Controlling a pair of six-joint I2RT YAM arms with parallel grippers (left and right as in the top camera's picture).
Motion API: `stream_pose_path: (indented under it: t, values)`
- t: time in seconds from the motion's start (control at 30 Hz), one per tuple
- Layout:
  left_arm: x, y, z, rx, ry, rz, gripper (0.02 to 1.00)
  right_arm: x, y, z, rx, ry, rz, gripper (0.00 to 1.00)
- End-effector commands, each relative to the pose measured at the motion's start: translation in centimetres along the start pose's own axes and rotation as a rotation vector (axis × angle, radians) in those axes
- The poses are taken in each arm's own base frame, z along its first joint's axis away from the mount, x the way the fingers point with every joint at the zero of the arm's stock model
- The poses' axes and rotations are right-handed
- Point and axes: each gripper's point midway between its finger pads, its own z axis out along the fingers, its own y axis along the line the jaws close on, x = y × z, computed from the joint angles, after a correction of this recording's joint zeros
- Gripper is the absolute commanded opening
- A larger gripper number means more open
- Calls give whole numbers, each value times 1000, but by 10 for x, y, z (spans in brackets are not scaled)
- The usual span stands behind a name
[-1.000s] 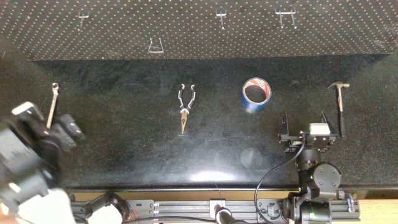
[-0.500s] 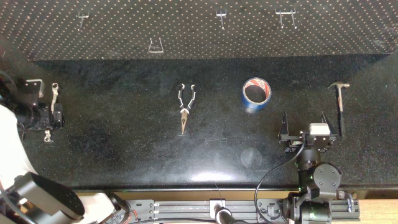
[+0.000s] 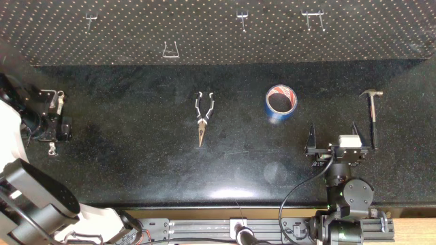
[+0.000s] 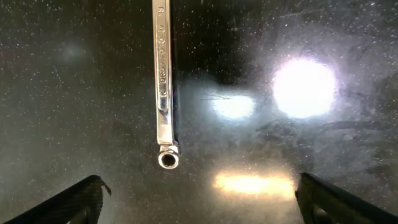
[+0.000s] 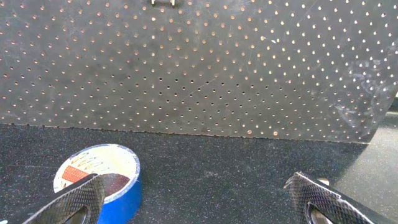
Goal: Place Tools Onto Pegboard
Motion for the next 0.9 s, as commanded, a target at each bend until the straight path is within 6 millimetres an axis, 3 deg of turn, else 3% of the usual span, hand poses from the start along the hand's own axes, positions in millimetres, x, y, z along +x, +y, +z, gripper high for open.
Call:
stream_pose_path:
  t: [0.03,0.13,0.6,0.9]
  values:
    - [-2,9,17,-14,43,-29,996,1,-2,0,10,2,-11,976]
    - [-5,17,25,-25,34,-45,996,1,-2,0,10,2,-11,976]
    - [-3,6,55,114,46,-116,996,1,-2,0,10,2,-11,976]
    - [-12,21,61,47,19,-102,993,1,-2,0,10,2,-11,976]
